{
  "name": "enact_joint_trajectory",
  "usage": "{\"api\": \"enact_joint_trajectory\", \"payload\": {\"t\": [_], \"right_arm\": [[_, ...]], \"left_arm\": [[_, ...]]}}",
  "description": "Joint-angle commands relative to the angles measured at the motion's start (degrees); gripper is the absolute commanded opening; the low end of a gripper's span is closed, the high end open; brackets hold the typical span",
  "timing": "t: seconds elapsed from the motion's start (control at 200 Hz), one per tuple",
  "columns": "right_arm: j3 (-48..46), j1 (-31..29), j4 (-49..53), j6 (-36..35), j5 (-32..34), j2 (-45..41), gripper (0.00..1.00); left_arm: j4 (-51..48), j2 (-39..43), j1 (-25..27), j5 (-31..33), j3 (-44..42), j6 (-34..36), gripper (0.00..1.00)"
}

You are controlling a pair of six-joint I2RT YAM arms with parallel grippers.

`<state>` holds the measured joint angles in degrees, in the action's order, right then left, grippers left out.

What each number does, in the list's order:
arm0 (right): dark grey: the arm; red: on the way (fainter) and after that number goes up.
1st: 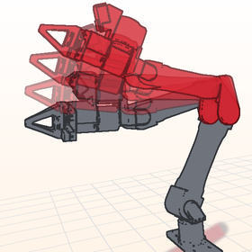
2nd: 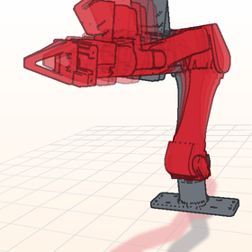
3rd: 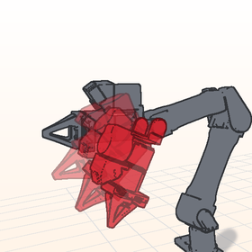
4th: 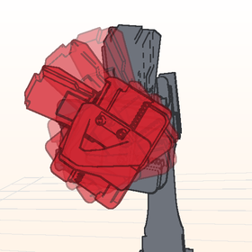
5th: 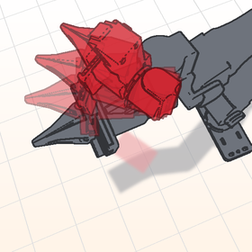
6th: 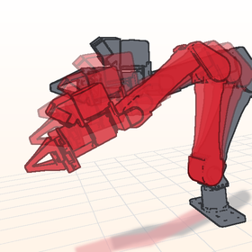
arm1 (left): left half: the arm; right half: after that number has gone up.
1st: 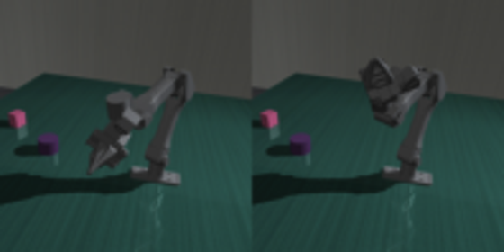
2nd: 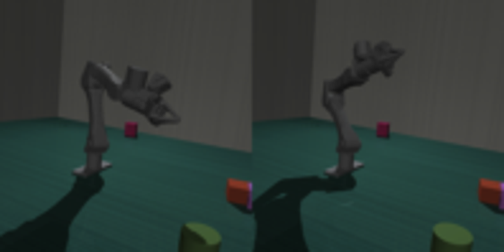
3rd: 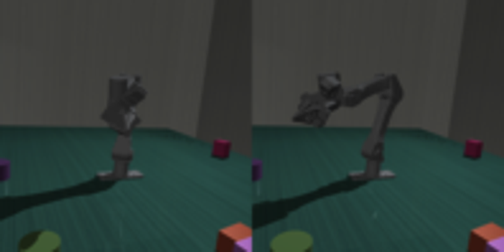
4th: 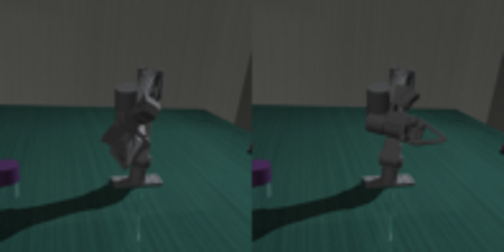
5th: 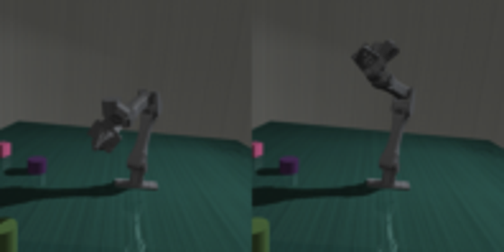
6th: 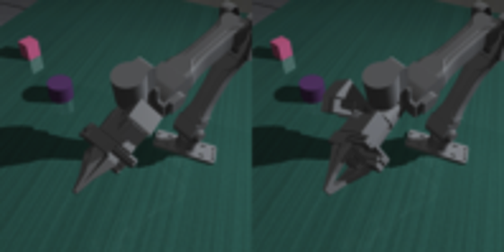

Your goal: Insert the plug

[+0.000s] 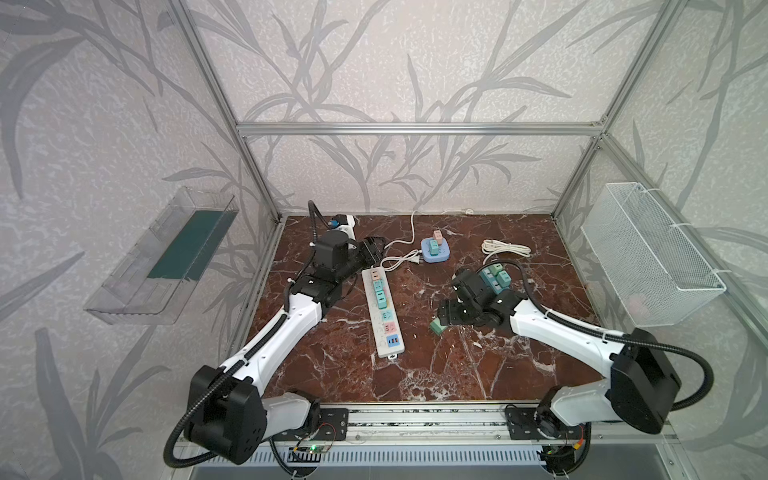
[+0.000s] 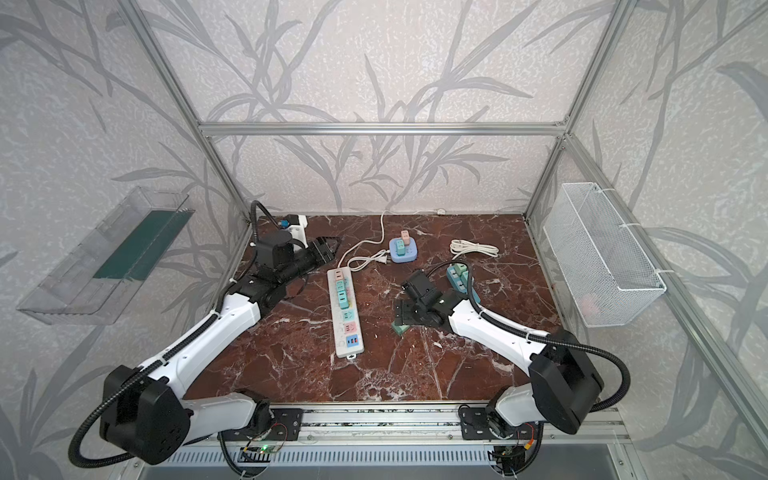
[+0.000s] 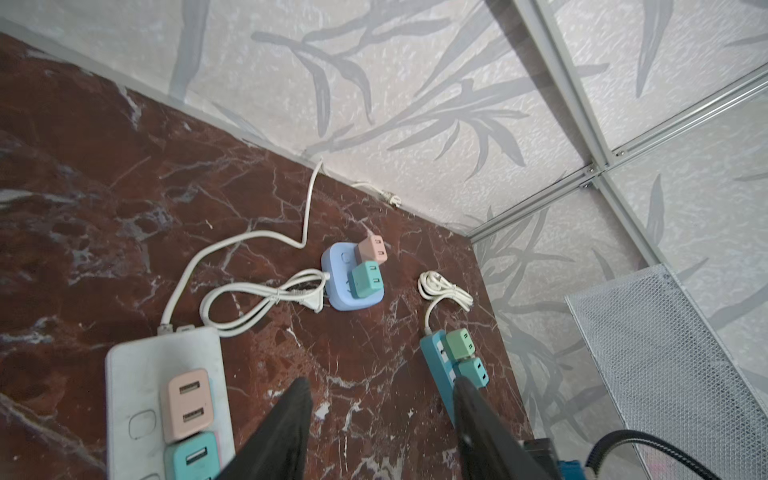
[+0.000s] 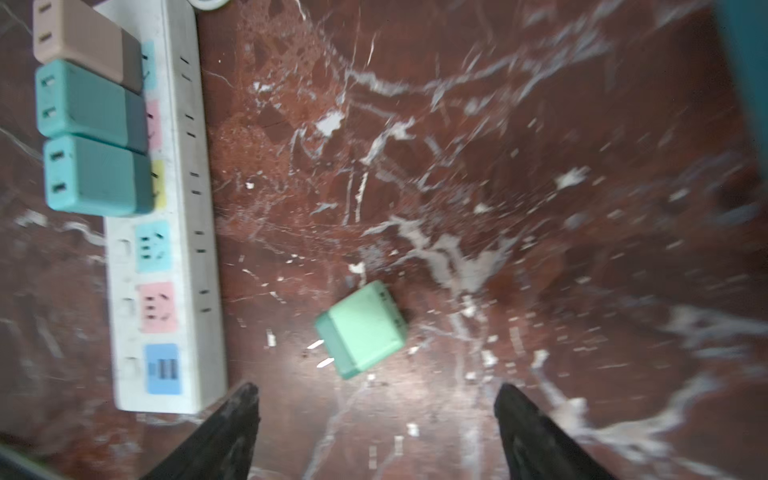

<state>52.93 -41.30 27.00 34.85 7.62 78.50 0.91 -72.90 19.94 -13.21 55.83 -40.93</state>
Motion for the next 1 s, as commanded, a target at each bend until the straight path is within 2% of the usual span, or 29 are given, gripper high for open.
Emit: {"api": "enact_joint_trajectory", "payload": {"t": [0.0, 0.055, 0.135, 0.205, 0.31, 0.47, 0.565, 0.68, 0.79, 0.995], "right_arm": [[-3.4, 2.7, 0.2, -7.5, 12.1, -5.5, 0.99], [-5.1, 5.2, -0.7, -5.7, 14.8, -8.1, 0.99], [-9.9, 8.3, -7.6, -9.6, 12.3, -13.2, 1.00], [-13.3, 11.7, -12.0, -9.3, 7.8, -17.4, 0.92], [-14.4, 17.0, -10.4, -5.3, 2.9, -20.1, 0.81], [-14.8, 18.4, -8.6, -6.6, 1.6, -19.4, 0.78], [-14.2, 20.3, -6.8, -5.4, -1.5, -16.9, 0.72], [-14.6, 22.8, -7.6, -4.7, -4.2, -15.0, 0.70], [-14.1, 25.0, -8.0, -4.4, -9.4, -13.8, 0.70], [-15.0, 25.2, -10.1, -6.2, -12.8, -13.4, 0.73]], "left_arm": [[-3.0, -2.3, 0.7, 1.3, 1.5, 0.9, 0.55], [-4.0, -3.6, 0.8, 0.3, 2.4, 1.2, 0.55], [-5.7, -4.6, 1.4, -0.6, 3.6, 2.3, 0.56], [-6.7, -5.0, 2.6, -0.9, 4.5, 5.0, 0.57], [-10.4, -6.3, 6.3, 1.2, 6.4, 10.4, 0.57], [-19.8, -12.0, 14.3, 3.8, 12.6, 19.6, 0.57], [-25.8, -16.2, 19.2, 9.5, 16.4, 24.5, 0.57], [-33.0, -21.6, 24.0, 13.8, 21.5, 29.2, 0.58], [-39.2, -27.6, 27.6, 14.5, 25.7, 32.9, 0.58], [-50.4, -38.4, 32.7, 14.9, 33.6, 36.7, 0.58]]}}
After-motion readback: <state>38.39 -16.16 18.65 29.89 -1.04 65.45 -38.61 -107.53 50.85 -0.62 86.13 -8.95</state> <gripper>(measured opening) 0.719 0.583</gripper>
